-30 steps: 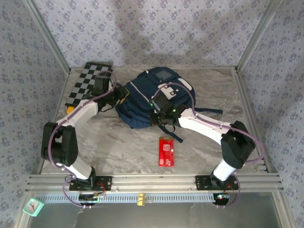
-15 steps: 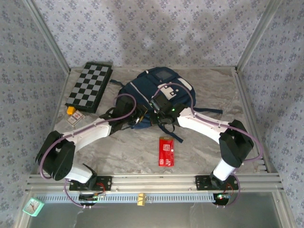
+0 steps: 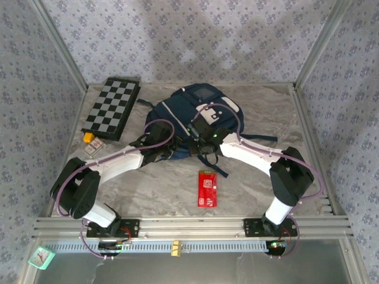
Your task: Pack the student bag
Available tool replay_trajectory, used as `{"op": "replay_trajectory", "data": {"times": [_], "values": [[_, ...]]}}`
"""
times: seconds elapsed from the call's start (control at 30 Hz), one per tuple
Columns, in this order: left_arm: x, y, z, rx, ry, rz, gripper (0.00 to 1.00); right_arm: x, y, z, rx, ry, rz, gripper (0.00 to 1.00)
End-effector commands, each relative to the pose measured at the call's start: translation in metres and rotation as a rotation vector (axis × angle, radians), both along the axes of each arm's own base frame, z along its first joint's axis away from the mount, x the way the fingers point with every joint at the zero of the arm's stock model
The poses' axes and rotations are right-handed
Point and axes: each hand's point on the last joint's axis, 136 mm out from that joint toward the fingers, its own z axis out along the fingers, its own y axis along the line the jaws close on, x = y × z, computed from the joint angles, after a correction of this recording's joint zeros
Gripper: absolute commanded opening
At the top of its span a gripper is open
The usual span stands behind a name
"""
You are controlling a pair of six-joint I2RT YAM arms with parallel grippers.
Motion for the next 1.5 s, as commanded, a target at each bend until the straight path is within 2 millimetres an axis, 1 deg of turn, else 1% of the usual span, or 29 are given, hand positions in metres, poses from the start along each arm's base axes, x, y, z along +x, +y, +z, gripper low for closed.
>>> {"op": "replay_trajectory", "data": {"times": [0.0, 0.07, 0.1, 0.17, 0.23, 0.27, 0.3, 0.37, 0.4, 0.43, 0.47, 0.5, 0.53, 0.57, 0.63, 0.67, 0.7, 0.8, 0.83, 0.9, 0.97, 1.03, 1.13, 1.2, 1.23, 1.33, 1.43, 1.47], "values": [[0.012, 0.052, -0.001, 0.101, -0.037, 0.132, 0.0, 0.01, -0.059, 0.001, -0.109, 0.0, -0.125, 0.0], [0.013, 0.062, -0.001, 0.114, -0.031, 0.131, 0.0, 0.02, -0.077, 0.003, -0.13, -0.018, -0.164, 0.0], [0.013, 0.067, 0.0, 0.12, -0.028, 0.129, 0.0, 0.019, -0.089, 0.0, -0.164, -0.003, -0.175, 0.0], [0.015, 0.074, 0.001, 0.131, -0.034, 0.125, 0.0, 0.022, -0.104, -0.002, -0.199, 0.005, -0.204, 0.0], [0.017, 0.075, 0.003, 0.125, -0.037, 0.109, 0.0, 0.027, -0.112, -0.003, -0.201, 0.007, -0.227, 0.0], [0.018, 0.075, 0.004, 0.126, -0.041, 0.104, 0.0, 0.027, -0.107, -0.002, -0.182, 0.006, -0.21, 0.0], [0.019, 0.073, 0.006, 0.129, -0.05, 0.091, 0.0, 0.025, -0.097, 0.002, -0.157, -0.003, -0.178, 0.0], [0.02, 0.07, 0.011, 0.141, -0.056, 0.057, 0.0, 0.016, -0.077, 0.01, -0.115, 0.005, -0.119, 0.0], [0.02, 0.071, 0.012, 0.157, -0.057, 0.04, 0.0, 0.011, -0.066, 0.016, -0.082, 0.008, -0.086, 0.02], [0.02, 0.07, 0.014, 0.173, -0.064, 0.02, 0.05, 0.006, -0.057, 0.023, -0.051, 0.009, -0.06, 0.09], [0.02, 0.07, 0.017, 0.182, -0.069, -0.001, 0.11, 0.003, -0.053, 0.026, -0.031, 0.014, -0.047, 0.16], [0.017, 0.07, 0.018, 0.188, -0.065, -0.022, 0.15, 0.001, -0.051, 0.03, -0.004, 0.03, -0.046, 0.22], [0.015, 0.07, 0.02, 0.187, -0.065, -0.036, 0.16, -0.001, -0.051, 0.033, 0.018, 0.049, -0.048, 0.28], [0.012, 0.067, 0.023, 0.172, -0.075, -0.05, 0.16, 0.003, -0.052, 0.037, 0.048, 0.056, -0.063, 0.32], [0.006, 0.06, 0.03, 0.133, -0.111, -0.075, 0.18, 0.017, -0.05, 0.044, 0.134, 0.055, -0.083, 0.4], [0.004, 0.06, 0.033, 0.135, -0.119, -0.076, 0.19, 0.019, -0.047, 0.044, 0.165, 0.078, -0.075, 0.42], [0.001, 0.059, 0.037, 0.149, -0.131, -0.083, 0.2, 0.028, -0.04, 0.05, 0.211, 0.069, -0.066, 0.44], [-0.004, 0.057, 0.044, 0.208, -0.147, -0.111, 0.22, 0.046, -0.022, 0.061, 0.252, 0.064, -0.055, 0.47], [-0.005, 0.055, 0.047, 0.229, -0.155, -0.12, 0.23, 0.052, -0.017, 0.061, 0.254, 0.066, -0.056, 0.48], [-0.007, 0.054, 0.05, 0.282, -0.16, -0.132, 0.26, 0.064, -0.009, 0.055, 0.268, 0.089, -0.059, 0.49], [-0.01, 0.054, 0.05, 0.329, -0.162, -0.15, 0.29, 0.075, -0.005, 0.049, 0.282, 0.113, -0.073, 0.48], [-0.013, 0.054, 0.051, 0.379, -0.166, -0.161, 0.35, 0.087, -0.003, 0.046, 0.274, 0.099, -0.081, 0.48], [-0.014, 0.055, 0.048, 0.411, -0.17, -0.17, 0.42, 0.098, 0.001, 0.039, 0.236, 0.095, -0.065, 0.49], [-0.013, 0.057, 0.044, 0.431, -0.164, -0.166, 0.46, 0.103, 0.005, 0.029, 0.237, 0.123, -0.05, 0.47], [-0.013, 0.056, 0.043, 0.438, -0.165, -0.171, 0.48, 0.103, 0.006, 0.023, 0.229, 0.148, -0.046, 0.45], [-0.01, 0.056, 0.039, 0.466, -0.168, -0.189, 0.54, 0.105, 0.011, 0.013, 0.223, 0.165, -0.026, 0.39], [-0.003, 0.055, 0.038, 0.508, -0.203, -0.216, 0.58, 0.105, 0.013, 0.011, 0.233, 0.172, -0.022, 0.26], [0.001, 0.05, 0.039, 0.516, -0.239, -0.241, 0.58, 0.105, 0.013, 0.012, 0.237, 0.167, -0.026, 0.22]]}}
